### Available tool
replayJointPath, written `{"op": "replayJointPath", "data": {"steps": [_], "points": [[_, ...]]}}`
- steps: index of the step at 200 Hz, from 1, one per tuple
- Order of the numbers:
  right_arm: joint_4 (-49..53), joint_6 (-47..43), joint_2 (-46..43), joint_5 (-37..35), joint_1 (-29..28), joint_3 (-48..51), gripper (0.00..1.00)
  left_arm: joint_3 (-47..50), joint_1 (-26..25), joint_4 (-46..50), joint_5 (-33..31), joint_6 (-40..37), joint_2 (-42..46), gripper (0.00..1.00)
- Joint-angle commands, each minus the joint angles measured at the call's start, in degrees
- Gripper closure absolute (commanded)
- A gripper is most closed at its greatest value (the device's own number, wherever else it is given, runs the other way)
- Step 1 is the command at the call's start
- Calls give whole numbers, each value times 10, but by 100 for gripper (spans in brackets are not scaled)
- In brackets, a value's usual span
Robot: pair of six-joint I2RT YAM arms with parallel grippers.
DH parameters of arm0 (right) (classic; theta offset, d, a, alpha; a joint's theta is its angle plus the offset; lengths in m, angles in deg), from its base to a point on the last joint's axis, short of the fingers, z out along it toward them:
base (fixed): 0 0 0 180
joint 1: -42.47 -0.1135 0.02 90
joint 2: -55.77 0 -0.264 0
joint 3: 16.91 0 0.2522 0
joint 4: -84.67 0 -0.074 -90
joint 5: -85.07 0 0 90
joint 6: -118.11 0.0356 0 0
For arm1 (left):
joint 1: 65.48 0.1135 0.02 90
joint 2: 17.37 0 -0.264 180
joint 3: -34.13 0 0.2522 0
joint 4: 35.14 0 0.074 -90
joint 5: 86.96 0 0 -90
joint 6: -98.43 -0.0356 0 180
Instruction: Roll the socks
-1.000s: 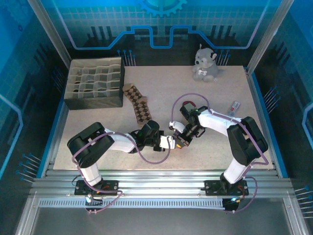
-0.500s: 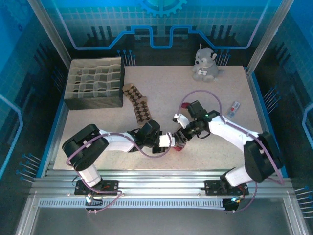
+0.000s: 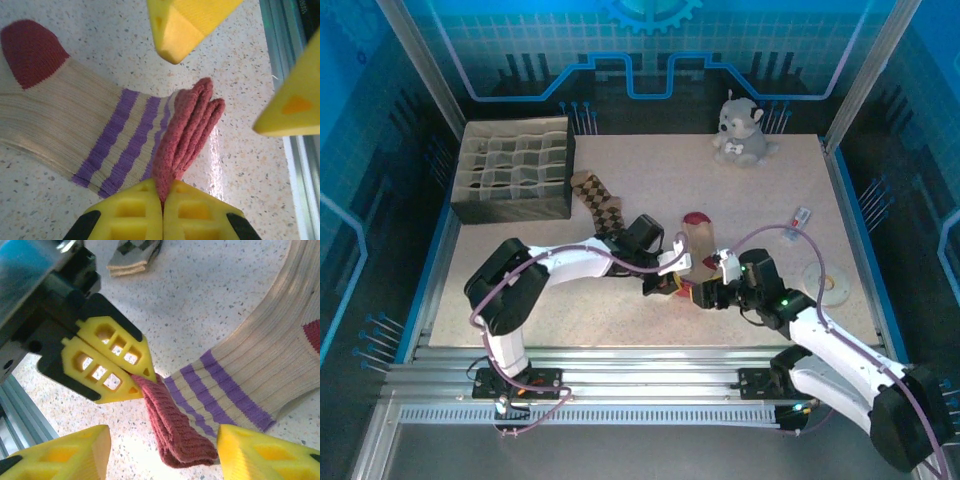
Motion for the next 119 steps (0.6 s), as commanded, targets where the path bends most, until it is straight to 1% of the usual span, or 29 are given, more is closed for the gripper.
{"op": "replayJointPath", "data": {"steps": [1, 21, 40, 72, 100, 119], "points": [[-83, 44, -12, 3, 11, 37, 42, -50, 9, 106, 57, 6, -38, 100], [-109, 51, -7, 20, 21, 56, 41, -71, 10, 126, 63, 6, -63, 100], [-100, 38, 5, 40, 27, 55, 41, -81, 10, 135, 62, 12, -84, 100], [-94, 23, 31, 54, 30, 45, 41, -104, 11, 148, 71, 21, -116, 100], [-84, 21, 60, 52, 30, 28, 40, -124, 12, 159, 77, 32, -133, 100], [-101, 28, 75, 70, 29, 30, 40, -133, 14, 160, 81, 43, -140, 100]]}}
